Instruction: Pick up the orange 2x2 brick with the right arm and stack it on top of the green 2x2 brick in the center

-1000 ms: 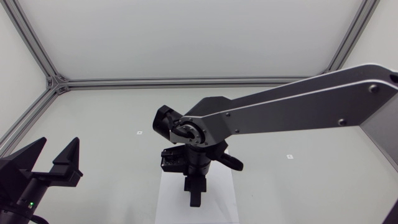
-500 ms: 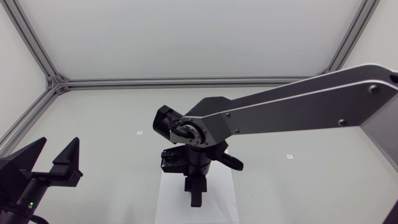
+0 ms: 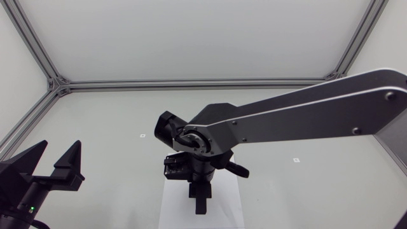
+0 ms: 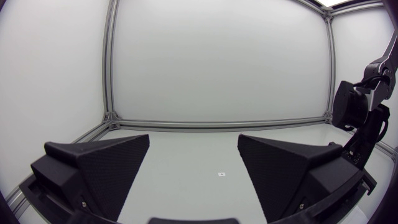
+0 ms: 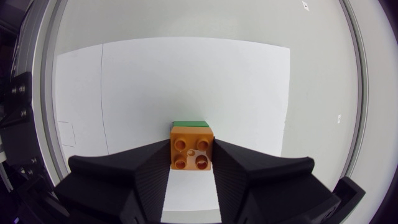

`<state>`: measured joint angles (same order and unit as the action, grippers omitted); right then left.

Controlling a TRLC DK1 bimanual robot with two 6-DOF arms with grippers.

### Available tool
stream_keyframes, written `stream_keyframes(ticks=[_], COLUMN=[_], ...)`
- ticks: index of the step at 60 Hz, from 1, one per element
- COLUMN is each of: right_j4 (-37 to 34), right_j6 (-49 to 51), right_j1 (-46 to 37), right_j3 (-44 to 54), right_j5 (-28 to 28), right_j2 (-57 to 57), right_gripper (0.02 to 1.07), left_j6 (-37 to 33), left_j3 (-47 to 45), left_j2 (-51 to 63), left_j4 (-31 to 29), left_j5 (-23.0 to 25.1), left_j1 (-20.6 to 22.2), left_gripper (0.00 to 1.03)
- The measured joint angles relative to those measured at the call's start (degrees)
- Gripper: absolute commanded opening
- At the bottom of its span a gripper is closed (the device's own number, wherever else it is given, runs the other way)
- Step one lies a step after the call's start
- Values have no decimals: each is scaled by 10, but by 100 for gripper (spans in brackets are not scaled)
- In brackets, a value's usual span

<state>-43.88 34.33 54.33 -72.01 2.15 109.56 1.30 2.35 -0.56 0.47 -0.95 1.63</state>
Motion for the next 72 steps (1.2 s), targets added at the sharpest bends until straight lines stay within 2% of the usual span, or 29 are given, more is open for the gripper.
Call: stream_keyframes(ticks=[28, 72], right_j4=[0, -14], right_j6=[4, 9], right_j1=[-5, -9], right_j3=[5, -3], right_j5=[-38, -30], right_j2=[0, 7], right_gripper=[26, 26], left_j6=[0, 0], left_j3=[0, 0], left_j2=[0, 0], left_j4=[0, 0], left_j5=[0, 0], left_j1=[0, 0], left_gripper=[99, 99])
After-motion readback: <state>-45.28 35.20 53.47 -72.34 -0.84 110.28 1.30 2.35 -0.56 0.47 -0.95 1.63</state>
